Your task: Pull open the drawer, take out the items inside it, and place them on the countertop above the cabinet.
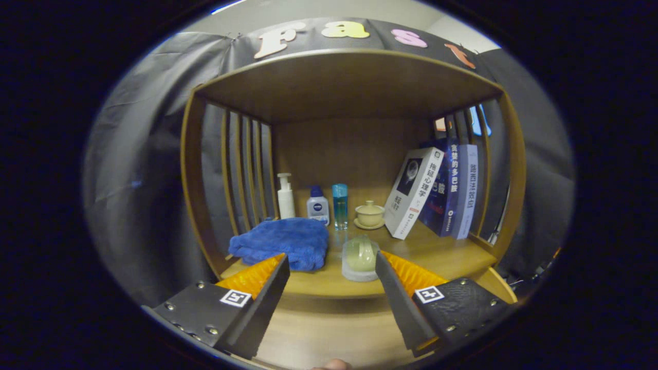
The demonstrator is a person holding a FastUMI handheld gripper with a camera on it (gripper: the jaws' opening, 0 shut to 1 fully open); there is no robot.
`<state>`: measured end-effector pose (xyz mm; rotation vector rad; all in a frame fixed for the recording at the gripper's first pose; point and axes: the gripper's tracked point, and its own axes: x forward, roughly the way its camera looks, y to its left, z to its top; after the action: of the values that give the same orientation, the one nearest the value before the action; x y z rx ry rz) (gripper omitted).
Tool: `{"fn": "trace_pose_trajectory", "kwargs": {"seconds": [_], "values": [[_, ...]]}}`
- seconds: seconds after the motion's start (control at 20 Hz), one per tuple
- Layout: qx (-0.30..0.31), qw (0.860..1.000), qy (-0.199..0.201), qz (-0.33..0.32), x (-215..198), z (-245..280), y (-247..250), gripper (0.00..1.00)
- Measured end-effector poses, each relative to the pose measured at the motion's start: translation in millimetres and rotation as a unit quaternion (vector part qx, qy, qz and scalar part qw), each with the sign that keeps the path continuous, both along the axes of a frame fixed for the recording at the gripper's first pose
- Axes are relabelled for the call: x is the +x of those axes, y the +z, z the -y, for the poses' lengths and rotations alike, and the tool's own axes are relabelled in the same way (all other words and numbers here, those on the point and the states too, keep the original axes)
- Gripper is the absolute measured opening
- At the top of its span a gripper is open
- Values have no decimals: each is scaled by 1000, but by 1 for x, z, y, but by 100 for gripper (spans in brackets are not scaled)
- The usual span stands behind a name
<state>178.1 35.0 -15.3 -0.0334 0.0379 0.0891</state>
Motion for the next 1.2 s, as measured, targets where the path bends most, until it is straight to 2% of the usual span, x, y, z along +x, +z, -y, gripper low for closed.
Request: {"fn": "trace_pose_trajectory", "kwargs": {"seconds": [0.25, 0.45, 0.6, 0.95, 1.15, 1.2], "values": [[-24, 1000, -13, 11, -67, 4, 1, 100], [-16, 999, -16, 37, -109, 12, 3, 100], [-12, 998, -36, 43, -136, 36, -10, 99], [1, 998, -33, 50, -179, 62, -49, 99], [-13, 999, -39, 31, -187, 74, -88, 99], [-14, 999, -30, 21, -187, 73, -102, 99]]}}
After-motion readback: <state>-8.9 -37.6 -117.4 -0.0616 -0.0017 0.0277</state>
